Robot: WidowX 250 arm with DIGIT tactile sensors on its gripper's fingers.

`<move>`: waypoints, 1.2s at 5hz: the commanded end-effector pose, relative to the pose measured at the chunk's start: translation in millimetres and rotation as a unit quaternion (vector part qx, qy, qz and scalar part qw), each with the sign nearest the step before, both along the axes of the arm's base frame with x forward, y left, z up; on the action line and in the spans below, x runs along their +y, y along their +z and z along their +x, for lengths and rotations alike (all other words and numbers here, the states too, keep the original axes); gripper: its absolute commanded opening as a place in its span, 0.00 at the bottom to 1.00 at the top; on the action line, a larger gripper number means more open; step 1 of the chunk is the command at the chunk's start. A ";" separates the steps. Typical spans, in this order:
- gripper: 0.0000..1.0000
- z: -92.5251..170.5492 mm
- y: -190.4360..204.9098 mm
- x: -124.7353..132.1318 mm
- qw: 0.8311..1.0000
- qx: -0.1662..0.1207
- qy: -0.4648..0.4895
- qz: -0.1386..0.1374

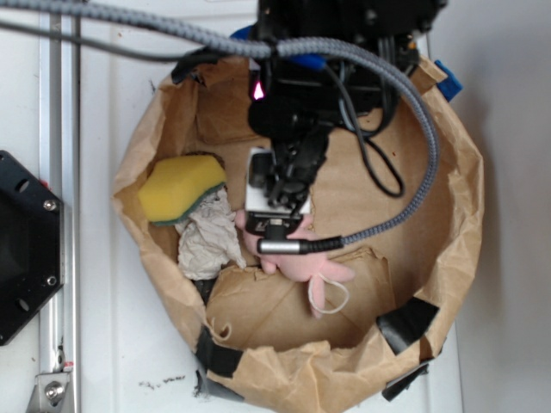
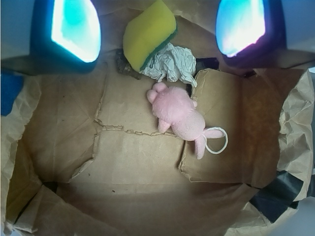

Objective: Grab the green sponge.

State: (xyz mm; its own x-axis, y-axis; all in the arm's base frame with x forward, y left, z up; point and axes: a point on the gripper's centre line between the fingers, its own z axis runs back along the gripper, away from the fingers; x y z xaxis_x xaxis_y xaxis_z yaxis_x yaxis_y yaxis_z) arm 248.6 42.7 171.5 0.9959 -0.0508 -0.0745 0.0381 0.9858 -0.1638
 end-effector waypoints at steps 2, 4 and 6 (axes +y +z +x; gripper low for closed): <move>1.00 -11.4 -57.5 -59.8 0.995 -0.002 -0.063 0.078; 1.00 -33.7 -57.6 -56.3 0.997 0.004 -0.049 0.066; 1.00 -65.8 -73.0 -4.2 0.998 0.008 -0.022 0.063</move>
